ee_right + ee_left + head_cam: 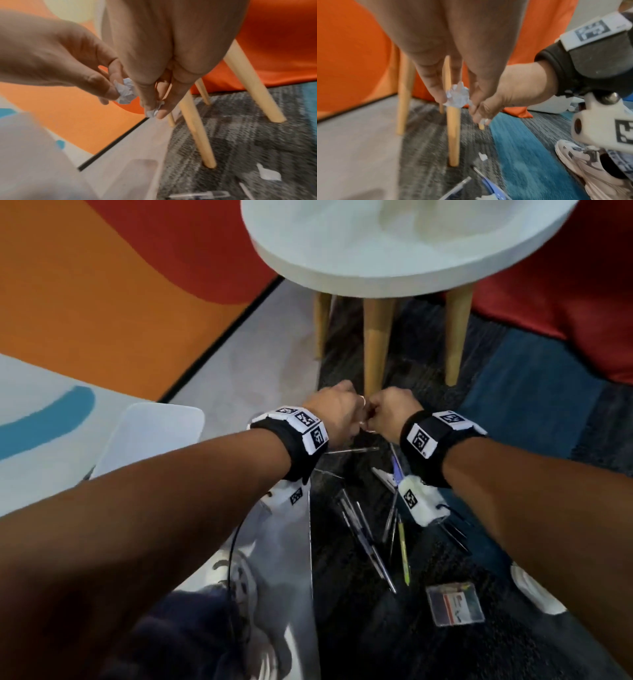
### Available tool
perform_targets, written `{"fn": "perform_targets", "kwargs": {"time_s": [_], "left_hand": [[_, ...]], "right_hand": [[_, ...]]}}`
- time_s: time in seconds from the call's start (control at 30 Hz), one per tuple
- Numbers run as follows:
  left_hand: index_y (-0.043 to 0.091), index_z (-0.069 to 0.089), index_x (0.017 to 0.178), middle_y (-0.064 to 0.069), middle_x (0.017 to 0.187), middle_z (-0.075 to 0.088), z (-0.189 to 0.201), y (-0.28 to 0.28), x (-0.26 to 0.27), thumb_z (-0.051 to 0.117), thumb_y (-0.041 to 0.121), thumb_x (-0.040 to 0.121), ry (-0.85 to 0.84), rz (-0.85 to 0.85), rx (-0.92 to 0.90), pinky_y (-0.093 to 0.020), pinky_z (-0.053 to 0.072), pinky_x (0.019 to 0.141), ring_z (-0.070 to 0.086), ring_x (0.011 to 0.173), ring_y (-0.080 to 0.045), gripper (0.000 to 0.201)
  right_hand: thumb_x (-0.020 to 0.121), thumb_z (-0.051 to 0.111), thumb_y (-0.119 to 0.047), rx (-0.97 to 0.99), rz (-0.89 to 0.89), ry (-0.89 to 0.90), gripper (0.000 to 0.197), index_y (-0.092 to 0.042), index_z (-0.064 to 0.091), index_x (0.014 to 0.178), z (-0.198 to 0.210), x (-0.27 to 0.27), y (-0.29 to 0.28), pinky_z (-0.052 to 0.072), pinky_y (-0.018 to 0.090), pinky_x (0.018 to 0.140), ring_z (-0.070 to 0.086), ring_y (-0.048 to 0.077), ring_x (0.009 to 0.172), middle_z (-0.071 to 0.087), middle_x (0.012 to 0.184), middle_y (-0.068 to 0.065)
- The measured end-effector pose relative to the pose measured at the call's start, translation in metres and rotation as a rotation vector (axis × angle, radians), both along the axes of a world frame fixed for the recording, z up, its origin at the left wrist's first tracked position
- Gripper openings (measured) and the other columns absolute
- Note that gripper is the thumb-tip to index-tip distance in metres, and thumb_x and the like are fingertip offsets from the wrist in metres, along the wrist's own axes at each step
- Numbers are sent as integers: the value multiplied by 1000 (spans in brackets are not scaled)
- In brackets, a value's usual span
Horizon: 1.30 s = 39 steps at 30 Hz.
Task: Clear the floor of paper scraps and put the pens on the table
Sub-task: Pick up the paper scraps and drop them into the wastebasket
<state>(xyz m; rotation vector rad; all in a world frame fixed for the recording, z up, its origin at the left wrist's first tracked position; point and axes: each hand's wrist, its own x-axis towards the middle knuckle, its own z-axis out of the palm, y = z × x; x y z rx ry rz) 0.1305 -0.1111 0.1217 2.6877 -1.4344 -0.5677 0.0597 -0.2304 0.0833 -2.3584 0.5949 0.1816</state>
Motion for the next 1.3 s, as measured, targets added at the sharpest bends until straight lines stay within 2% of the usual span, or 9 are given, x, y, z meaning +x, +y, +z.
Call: {"fn": "perform_targets", "kwargs": {"time_s": [0.2, 0.27, 0.37, 0.43, 0.53, 0.87, 1.0, 1.1, 1.3], "left_hand": [[17, 63, 96, -6, 110, 57, 89, 80, 9, 61, 28, 84, -109, 112, 9, -37, 49, 81, 59, 96, -28, 17], [16, 64, 96, -6, 110, 57, 108, 108, 15, 61, 26, 83, -130, 177, -2, -37, 50, 81, 60, 96, -28, 16], [18, 64, 98, -5, 111, 57, 130, 152, 29, 58, 24, 85, -195, 259, 1, -31, 42, 72, 60, 97, -27, 14], [19, 63, 97, -4, 110, 60, 138, 181, 38, 58, 24, 86, -220, 327, 38, -29, 40, 70, 60, 97, -28, 13], [18, 62, 98, -6, 106, 65, 137, 219, 50, 57, 27, 89, -214, 457, 102, -31, 47, 72, 61, 96, -29, 14], [23, 56, 96, -3, 103, 62, 80, 277, 62, 55, 29, 90, 24, 612, 187, -32, 48, 80, 60, 97, -25, 8], [22, 44, 93, 0, 86, 53, 76, 281, 62, 54, 23, 90, 22, 603, 119, -29, 39, 67, 52, 83, -24, 11], [23, 38, 99, 2, 75, 49, 72, 283, 60, 59, 26, 88, 48, 610, 121, -28, 37, 61, 52, 78, -25, 24], [28, 29, 136, -4, 102, 60, 69, 282, 56, 73, 23, 81, 117, 569, 283, -32, 46, 70, 61, 93, -24, 71]], "right_hand": [[79, 73, -10, 4, 160, -112, 19, -23, 64, 68, 65, 15, 81, 37, 15, 66, 56, 9, 74, 58, 63, -10], [80, 72, -9, 11, 198, -144, 9, -18, 70, 79, 83, 23, 107, 35, 10, 65, 56, 9, 74, 62, 71, -6], [78, 73, -7, 77, 204, -208, 8, -15, 71, 80, 100, 40, 143, 50, 22, 76, 64, 16, 78, 71, 80, 1], [77, 75, -8, 100, 206, -241, 13, -19, 69, 74, 103, 55, 165, 48, 19, 67, 61, 13, 68, 67, 72, 0], [76, 74, -3, 164, 213, -272, 23, -22, 64, 66, 102, 75, 196, 42, 13, 55, 53, 3, 51, 60, 59, -8], [78, 70, -13, 18, 304, -270, 17, -27, 65, 69, 86, 106, 248, 48, 18, 70, 63, 12, 71, 65, 71, -9], [81, 69, -15, -19, 334, -236, 9, -24, 71, 79, 80, 108, 252, 48, 19, 71, 64, 14, 75, 68, 78, -6], [83, 68, -17, 2, 378, -205, 8, -24, 72, 84, 78, 108, 252, 54, 27, 78, 66, 17, 79, 70, 82, -4], [91, 59, -26, 5, 457, -124, 14, -27, 73, 94, 78, 102, 242, 53, 27, 83, 66, 17, 91, 70, 99, -3]]}}
